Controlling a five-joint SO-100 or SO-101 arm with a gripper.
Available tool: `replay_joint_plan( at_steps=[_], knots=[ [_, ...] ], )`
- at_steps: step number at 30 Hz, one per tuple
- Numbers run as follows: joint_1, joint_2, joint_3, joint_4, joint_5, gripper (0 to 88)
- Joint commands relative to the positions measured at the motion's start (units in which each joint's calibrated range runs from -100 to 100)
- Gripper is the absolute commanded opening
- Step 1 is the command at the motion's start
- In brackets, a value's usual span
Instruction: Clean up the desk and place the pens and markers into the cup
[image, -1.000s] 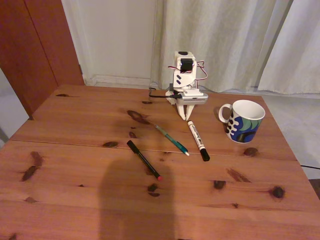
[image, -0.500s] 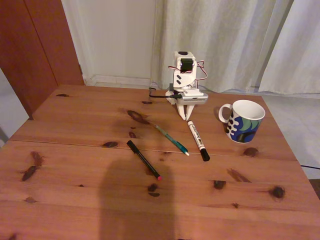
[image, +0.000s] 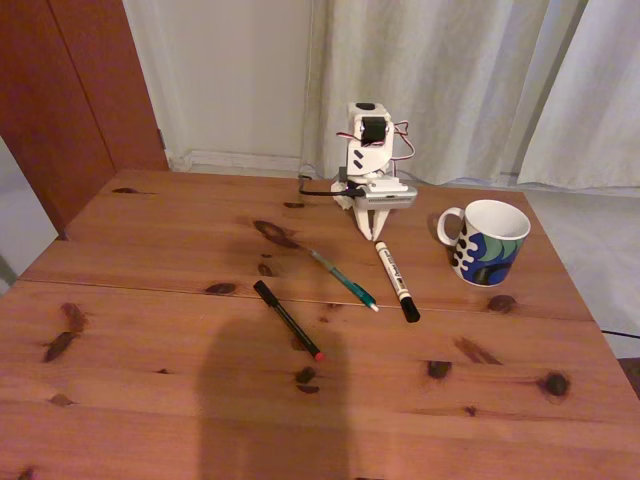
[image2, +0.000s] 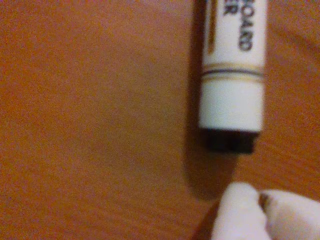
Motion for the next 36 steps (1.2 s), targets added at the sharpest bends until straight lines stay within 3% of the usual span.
replay_joint_plan(
  at_steps=[1,10,23,31,36],
  knots=[
    [-3.2,2.3,-5.2,0.4,0.2,0.8],
    [-3.8,21.1,-25.7,0.3,0.2,0.8],
    [-3.9,62.3,-54.8,0.3,0.3,0.9],
    [-5.5,79.9,-66.0,0.0,-0.3,1.5],
    [-5.8,85.8,-67.6,-6.9,-2.6,1.5]
  ],
)
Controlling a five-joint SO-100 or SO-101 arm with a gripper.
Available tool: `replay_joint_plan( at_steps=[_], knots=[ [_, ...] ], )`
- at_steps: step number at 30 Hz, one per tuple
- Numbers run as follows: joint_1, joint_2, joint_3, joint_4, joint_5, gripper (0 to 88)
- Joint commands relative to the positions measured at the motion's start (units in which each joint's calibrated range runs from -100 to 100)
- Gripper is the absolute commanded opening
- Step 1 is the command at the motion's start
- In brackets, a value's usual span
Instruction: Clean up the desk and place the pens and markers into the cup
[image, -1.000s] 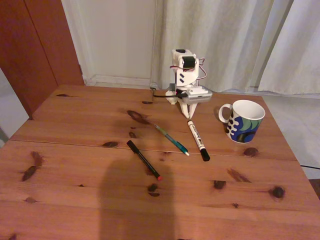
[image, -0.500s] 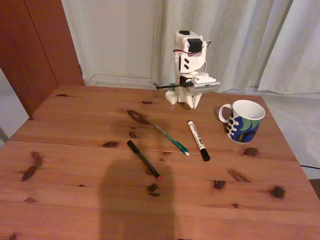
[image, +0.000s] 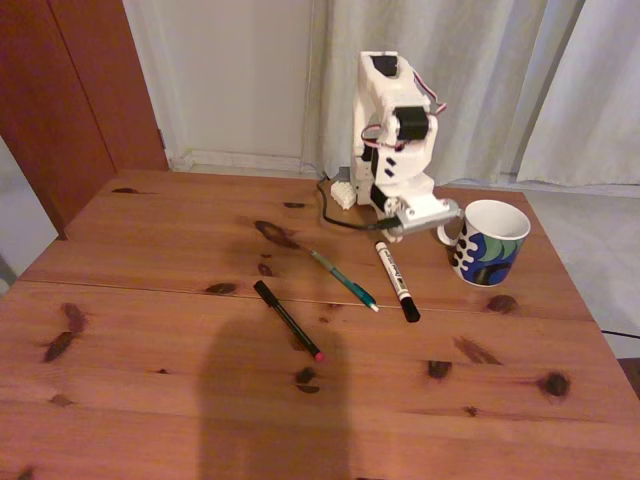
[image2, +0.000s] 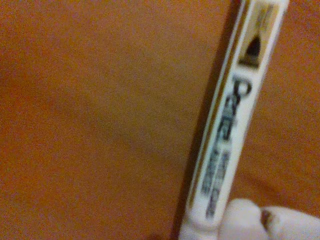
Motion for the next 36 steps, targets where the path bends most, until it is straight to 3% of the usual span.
replay_joint_plan(
  at_steps=[1,9,16,36],
  knots=[
    [-0.9,2.2,-3.7,-5.3,-0.8,1.5],
    [-1.4,3.6,-3.7,-6.0,-1.6,2.8],
    [-1.4,3.3,-3.7,-6.0,-1.2,17.4],
    [-4.2,3.8,3.7,-9.2,-1.4,18.6]
  ],
)
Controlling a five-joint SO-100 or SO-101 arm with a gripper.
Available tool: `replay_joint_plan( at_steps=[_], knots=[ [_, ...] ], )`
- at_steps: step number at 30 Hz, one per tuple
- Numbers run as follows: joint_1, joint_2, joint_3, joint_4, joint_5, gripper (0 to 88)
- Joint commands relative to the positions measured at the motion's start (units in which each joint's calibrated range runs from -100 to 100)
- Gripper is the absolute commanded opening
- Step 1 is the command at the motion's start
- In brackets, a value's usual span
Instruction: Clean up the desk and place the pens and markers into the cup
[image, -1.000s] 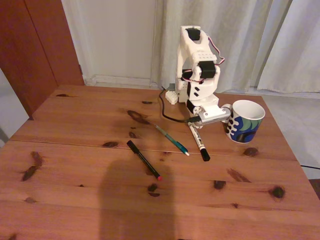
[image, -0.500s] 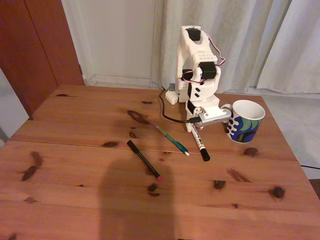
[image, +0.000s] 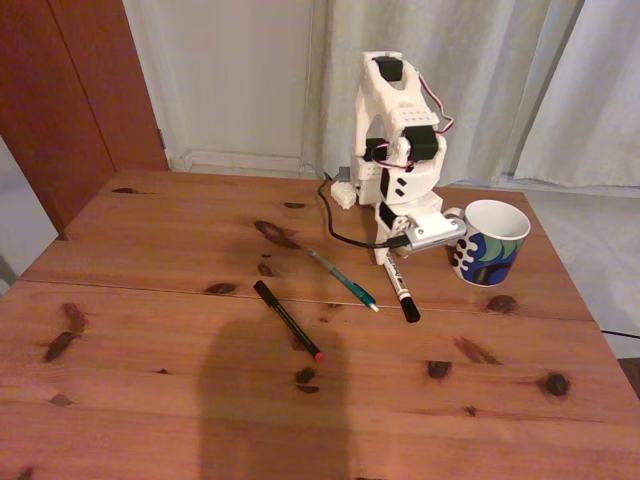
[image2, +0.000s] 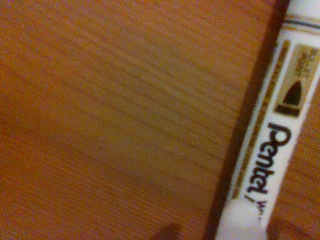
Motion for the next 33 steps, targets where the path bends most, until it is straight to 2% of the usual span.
replay_joint_plan(
  at_steps=[1,7,28,33],
  knots=[
    [-1.3,-0.2,2.4,-5.1,0.0,18.6],
    [-1.6,-0.1,7.7,-12.6,-0.1,18.2],
    [0.5,2.3,6.9,-13.4,0.3,18.1],
    [1.0,3.4,7.8,-18.6,0.3,18.1]
  ],
)
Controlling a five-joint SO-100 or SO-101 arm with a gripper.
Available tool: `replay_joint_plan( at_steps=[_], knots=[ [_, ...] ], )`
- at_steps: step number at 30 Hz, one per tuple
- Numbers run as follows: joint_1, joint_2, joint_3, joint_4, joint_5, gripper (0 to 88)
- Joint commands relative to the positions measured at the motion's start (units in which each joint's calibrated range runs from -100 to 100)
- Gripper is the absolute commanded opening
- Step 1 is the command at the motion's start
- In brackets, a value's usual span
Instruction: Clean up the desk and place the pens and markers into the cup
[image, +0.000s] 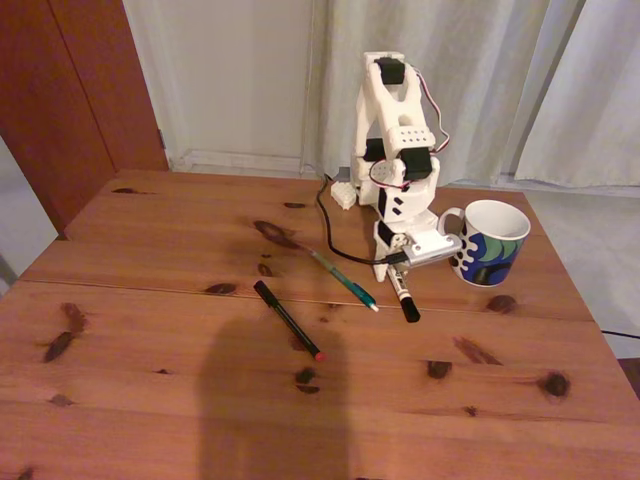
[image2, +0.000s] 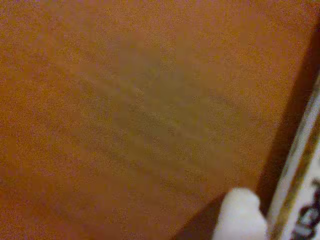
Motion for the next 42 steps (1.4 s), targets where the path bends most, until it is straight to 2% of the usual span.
replay_joint_plan(
  at_steps=[1,6,10,11,21,25,35,38,42],
  knots=[
    [0.8,0.1,-0.2,-3.0,0.3,18.1],
    [0.8,0.2,-0.2,-3.1,0.1,16.5],
    [0.8,0.1,-0.1,-2.8,-0.1,1.2],
    [0.8,0.1,-0.1,-2.8,-0.1,0.0],
    [1.3,-2.0,-0.3,-3.3,-1.1,0.8],
    [1.9,-9.2,-0.4,-3.3,-3.0,0.8],
    [6.2,-32.3,1.1,-3.8,-3.1,0.8],
    [6.8,-38.2,3.7,-9.2,-5.8,0.8],
    [7.0,-44.2,11.9,-23.1,-10.0,0.8]
  ],
)
